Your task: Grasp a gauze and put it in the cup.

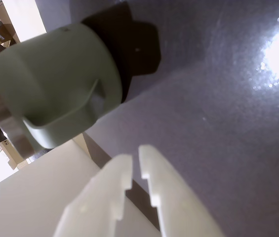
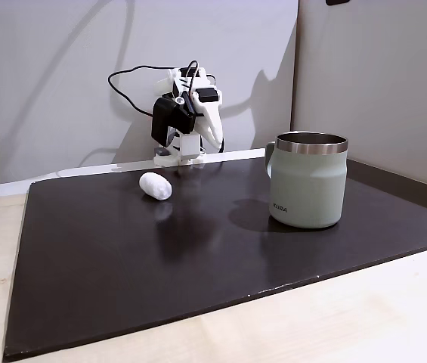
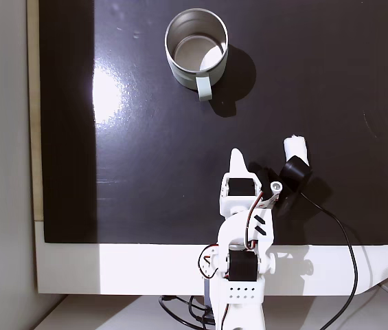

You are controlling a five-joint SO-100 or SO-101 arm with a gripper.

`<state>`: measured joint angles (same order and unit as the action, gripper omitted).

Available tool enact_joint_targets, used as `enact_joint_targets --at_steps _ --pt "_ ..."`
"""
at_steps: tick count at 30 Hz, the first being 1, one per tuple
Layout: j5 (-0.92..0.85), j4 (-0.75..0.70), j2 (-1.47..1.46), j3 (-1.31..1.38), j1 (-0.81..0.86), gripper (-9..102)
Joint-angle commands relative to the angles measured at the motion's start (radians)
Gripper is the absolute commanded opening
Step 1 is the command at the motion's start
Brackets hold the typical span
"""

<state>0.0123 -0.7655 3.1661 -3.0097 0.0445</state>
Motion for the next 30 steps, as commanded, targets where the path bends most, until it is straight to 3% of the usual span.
enact_joint_targets --at_steps 1,21,30 --pt "-0.026 0.023 0.012 0.005 -0.008 0" --pt "-0.020 0.017 0.012 0.008 0.005 0" --pt "0.155 -0.175 0.012 0.272 0.094 0"
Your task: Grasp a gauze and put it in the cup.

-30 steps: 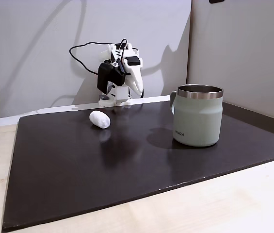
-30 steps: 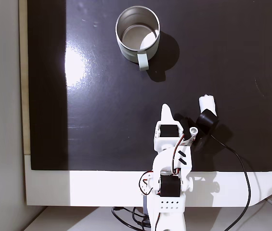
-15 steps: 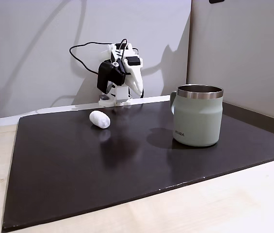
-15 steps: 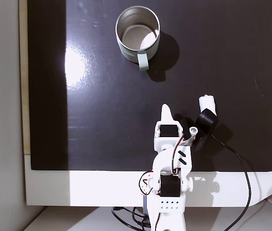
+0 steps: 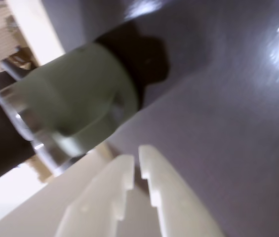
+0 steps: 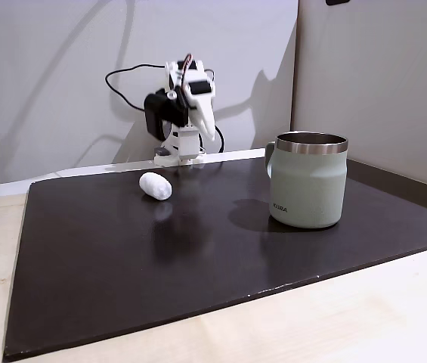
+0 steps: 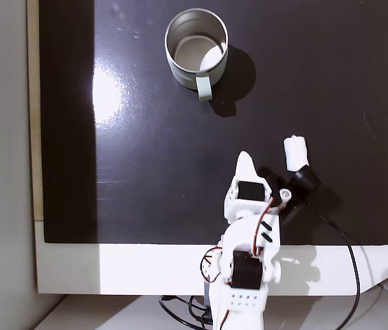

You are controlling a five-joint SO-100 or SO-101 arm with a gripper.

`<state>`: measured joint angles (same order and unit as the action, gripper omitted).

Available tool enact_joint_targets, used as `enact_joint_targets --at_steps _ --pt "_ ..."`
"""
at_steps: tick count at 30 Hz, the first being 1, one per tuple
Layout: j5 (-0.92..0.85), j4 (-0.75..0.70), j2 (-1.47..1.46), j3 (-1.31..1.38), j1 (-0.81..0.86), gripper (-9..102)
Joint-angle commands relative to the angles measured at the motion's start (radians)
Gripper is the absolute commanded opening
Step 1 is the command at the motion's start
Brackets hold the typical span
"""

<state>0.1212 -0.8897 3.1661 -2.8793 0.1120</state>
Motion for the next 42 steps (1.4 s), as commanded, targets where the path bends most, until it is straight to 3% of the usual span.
enact_joint_targets --at_steps 1,10,18,22,30,33,42 --pt "0.067 -0.072 0.011 0.175 0.034 0" --pt "0.201 -0.124 -0.155 0.364 0.250 3" --pt "0.331 -0.193 -0.529 0.583 0.368 8" --pt "0.374 -0.242 -0.687 0.683 0.376 11" --pt "0.419 -0.325 -0.897 0.790 0.362 28" --pt "0.422 -0.327 -0.953 0.792 0.364 35" --pt "0.419 -0.272 -1.138 0.785 0.336 41"
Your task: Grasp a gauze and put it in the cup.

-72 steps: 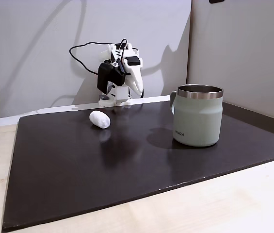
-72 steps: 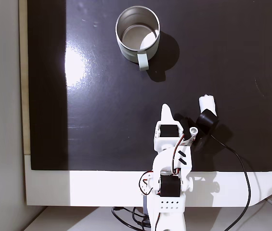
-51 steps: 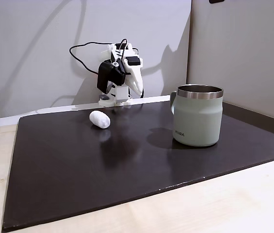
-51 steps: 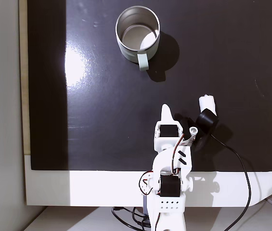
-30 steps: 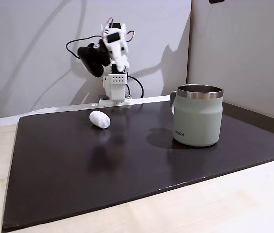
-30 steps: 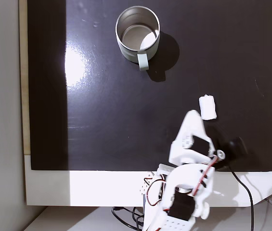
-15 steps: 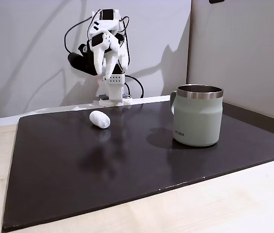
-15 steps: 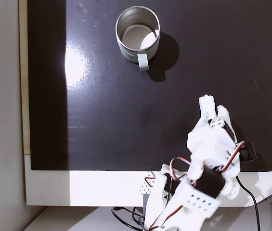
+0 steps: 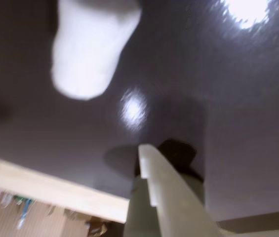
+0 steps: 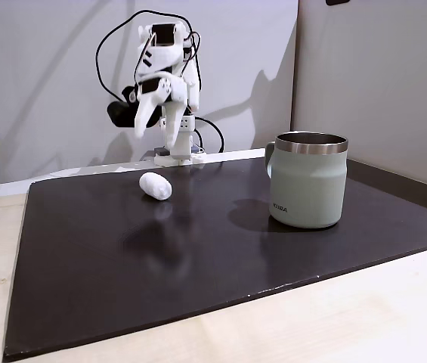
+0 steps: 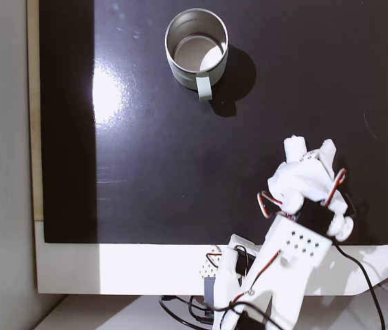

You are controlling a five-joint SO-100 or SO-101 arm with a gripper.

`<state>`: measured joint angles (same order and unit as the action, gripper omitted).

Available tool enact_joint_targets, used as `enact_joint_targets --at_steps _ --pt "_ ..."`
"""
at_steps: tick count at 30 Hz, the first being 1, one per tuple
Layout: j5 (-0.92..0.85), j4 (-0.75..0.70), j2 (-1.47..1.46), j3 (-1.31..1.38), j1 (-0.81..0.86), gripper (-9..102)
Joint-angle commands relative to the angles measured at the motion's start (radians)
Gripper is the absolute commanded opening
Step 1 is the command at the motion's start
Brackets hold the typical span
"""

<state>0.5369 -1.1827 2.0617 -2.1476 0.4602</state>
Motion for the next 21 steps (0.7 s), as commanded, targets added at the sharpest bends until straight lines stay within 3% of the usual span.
enact_joint_targets --at_steps 1,21 --pt "0.006 0.029 -0.054 0.054 -0.014 41" --pt "-0.054 0.256 -0.413 0.018 0.064 41"
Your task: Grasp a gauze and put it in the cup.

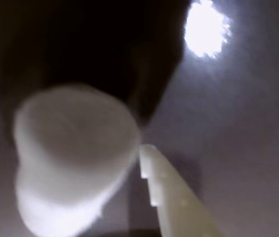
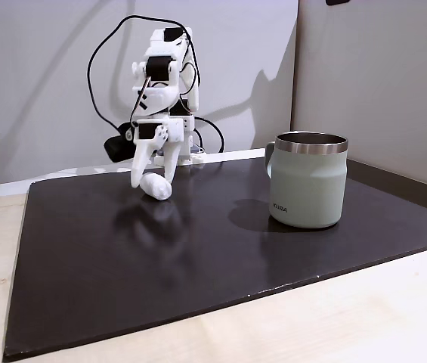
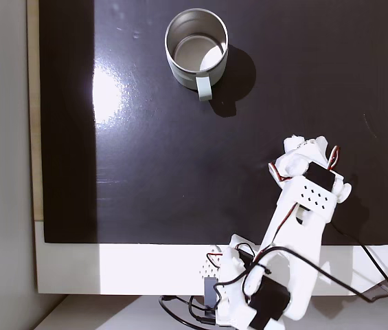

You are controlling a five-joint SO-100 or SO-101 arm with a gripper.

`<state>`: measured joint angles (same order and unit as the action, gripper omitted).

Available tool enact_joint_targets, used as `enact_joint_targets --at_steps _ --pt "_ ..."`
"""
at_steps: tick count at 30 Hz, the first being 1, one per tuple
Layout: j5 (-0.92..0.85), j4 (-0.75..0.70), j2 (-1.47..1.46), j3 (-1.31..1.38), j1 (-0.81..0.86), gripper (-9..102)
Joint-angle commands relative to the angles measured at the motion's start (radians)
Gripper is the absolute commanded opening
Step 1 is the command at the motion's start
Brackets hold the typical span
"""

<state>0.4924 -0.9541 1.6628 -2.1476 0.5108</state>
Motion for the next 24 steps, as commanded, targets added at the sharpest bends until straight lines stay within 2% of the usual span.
enact_joint_targets --at_steps 1,6,16,24 --pt "-0.009 0.029 -0.025 0.018 0.018 41" --pt "0.012 0.031 -0.023 0.017 0.021 33" --pt "0.011 0.034 -0.006 0.003 0.057 7" --pt "-0.009 0.020 0.077 0.002 0.055 5"
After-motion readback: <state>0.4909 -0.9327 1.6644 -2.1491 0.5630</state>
